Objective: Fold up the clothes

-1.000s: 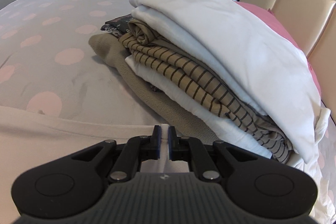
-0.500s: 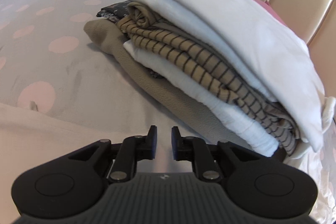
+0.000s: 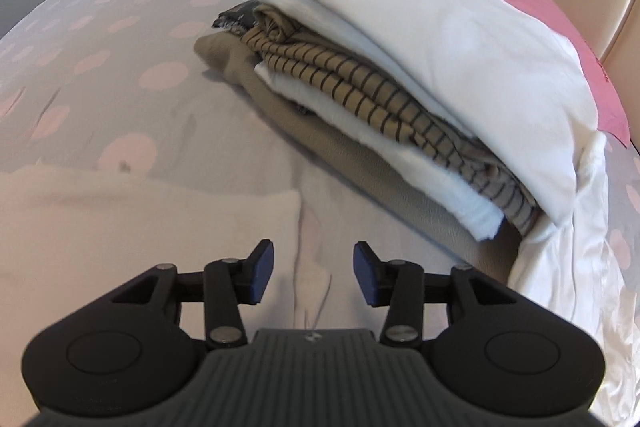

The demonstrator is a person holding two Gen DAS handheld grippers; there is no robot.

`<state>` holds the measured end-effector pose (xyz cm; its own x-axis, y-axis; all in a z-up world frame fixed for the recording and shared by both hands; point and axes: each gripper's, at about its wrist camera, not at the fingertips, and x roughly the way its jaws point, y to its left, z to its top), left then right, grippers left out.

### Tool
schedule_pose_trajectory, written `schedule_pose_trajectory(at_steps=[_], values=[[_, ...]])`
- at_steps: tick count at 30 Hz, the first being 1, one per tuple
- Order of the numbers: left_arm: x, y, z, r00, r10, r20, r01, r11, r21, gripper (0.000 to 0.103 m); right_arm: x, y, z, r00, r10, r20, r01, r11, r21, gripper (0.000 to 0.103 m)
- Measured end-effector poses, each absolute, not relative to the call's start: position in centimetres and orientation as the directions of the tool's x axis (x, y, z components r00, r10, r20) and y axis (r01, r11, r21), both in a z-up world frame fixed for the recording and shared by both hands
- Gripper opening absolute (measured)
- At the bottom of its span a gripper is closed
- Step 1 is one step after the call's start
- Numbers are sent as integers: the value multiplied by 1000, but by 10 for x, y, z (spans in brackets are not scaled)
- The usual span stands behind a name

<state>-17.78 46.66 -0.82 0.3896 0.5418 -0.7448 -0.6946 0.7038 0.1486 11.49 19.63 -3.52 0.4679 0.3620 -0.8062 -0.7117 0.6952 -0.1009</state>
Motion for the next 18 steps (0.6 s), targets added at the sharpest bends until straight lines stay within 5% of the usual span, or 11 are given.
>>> schedule_pose_trajectory(at_steps=[9,18], values=[[-219,442,-2,354,488,-798,-724,683,96,38,88,145,-42,459,246,-854,-709,681,-185,50],[-250,414,-3,329,424,-843,-725,686,62,40,66,120,-42,357,241,-902,-667,742,-66,50]])
